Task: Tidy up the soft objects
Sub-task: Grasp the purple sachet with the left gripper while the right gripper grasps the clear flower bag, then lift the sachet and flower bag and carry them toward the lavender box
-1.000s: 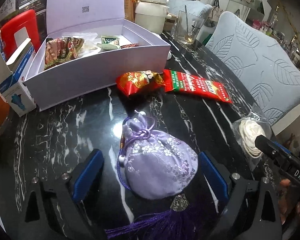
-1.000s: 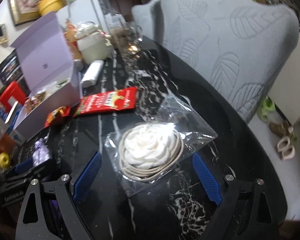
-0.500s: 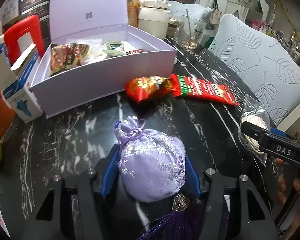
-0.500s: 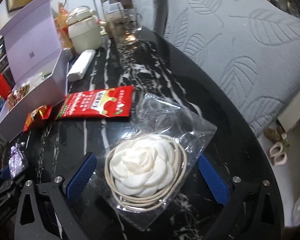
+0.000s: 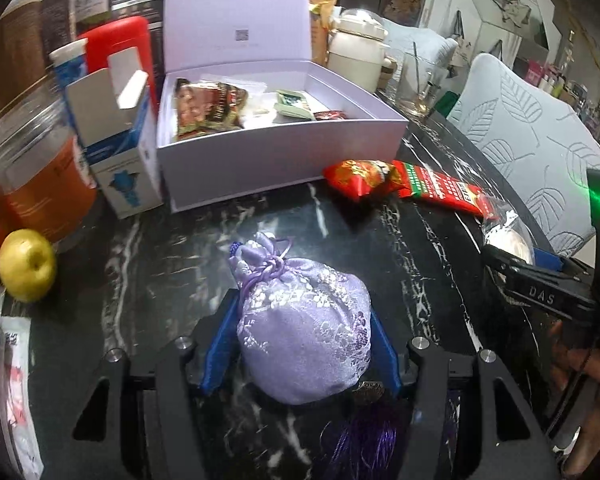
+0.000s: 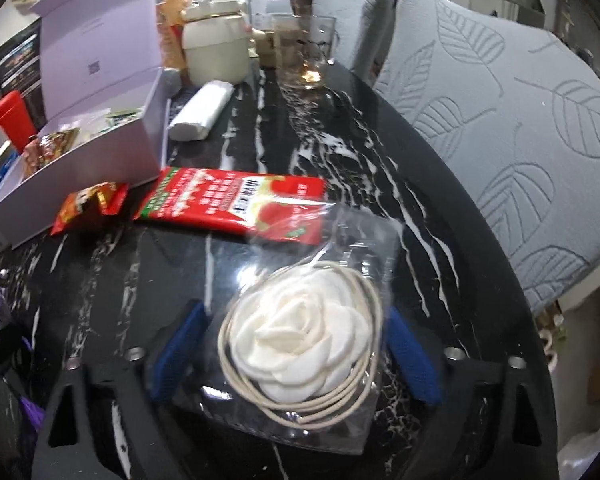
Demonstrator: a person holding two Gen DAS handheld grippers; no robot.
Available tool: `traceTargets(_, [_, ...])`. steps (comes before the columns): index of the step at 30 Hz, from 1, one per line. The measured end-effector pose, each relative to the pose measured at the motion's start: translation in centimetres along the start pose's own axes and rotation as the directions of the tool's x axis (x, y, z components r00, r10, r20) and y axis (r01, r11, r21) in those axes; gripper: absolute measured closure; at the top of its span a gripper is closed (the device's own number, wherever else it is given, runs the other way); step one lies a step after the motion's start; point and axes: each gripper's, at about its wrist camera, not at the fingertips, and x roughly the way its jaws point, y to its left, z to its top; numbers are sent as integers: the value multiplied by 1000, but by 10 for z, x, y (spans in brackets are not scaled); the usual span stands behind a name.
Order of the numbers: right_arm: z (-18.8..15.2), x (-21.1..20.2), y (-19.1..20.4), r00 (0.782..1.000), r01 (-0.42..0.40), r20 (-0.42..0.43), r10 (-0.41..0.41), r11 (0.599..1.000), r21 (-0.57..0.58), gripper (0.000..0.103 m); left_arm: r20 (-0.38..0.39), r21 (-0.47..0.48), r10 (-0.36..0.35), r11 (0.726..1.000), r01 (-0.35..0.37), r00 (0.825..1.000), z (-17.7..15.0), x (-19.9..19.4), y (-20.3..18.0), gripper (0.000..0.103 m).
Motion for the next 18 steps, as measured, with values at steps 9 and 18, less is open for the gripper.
traceTargets(9, [-17, -17, 12, 996, -80, 28, 82, 994, -69, 49, -1, -41, 13, 999, -13, 1000, -11, -8, 17, 43])
traceTargets(18, [-32, -45, 16, 974, -221, 50, 222, 975, -34, 51, 3, -43, 7, 999, -7, 1000, -19, -20, 24, 43])
